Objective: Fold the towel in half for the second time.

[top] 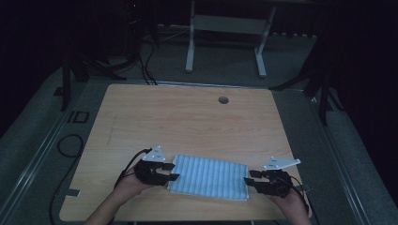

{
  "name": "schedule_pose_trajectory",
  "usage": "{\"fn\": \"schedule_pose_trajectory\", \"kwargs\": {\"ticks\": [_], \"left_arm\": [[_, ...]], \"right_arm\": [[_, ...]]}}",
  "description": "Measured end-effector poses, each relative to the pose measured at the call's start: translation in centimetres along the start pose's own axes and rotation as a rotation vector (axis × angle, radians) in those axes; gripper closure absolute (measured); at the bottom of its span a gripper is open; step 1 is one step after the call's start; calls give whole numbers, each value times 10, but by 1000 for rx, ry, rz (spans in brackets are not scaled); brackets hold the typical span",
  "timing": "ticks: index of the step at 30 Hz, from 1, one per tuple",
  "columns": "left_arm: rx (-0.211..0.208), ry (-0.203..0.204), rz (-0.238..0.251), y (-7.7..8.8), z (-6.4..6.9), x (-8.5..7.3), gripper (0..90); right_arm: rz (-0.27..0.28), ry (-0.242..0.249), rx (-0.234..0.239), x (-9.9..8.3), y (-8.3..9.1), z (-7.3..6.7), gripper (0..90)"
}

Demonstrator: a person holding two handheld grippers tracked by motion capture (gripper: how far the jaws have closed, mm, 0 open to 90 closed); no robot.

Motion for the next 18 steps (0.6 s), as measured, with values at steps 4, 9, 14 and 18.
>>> {"fn": "schedule_pose_trajectory", "kwargs": {"ticks": [4, 9, 14, 18], "left_arm": [[-34, 11, -56, -29, -3, 0, 518], [-7, 7, -95, -43, -6, -6, 481], [25, 15, -101, -42, -13, -5, 485], [53, 32, -95, -43, -23, -3, 489]], "right_arm": [[-53, 43, 10, 4, -34, 0, 535], [-124, 87, -12, -1, -58, 5, 520], [-135, 116, -20, 3, -74, 17, 511], [-145, 136, -33, 15, -85, 27, 506]]}}
Point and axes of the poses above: each handheld gripper's, and its own axes: y roughly backward along the jaws, x roughly out of its top, z roughly to its right, the point moved 6 cm from there along -y, roughly forward along the jaws, and after that the axes turned 1 degree about x, right-handed, at the moved point
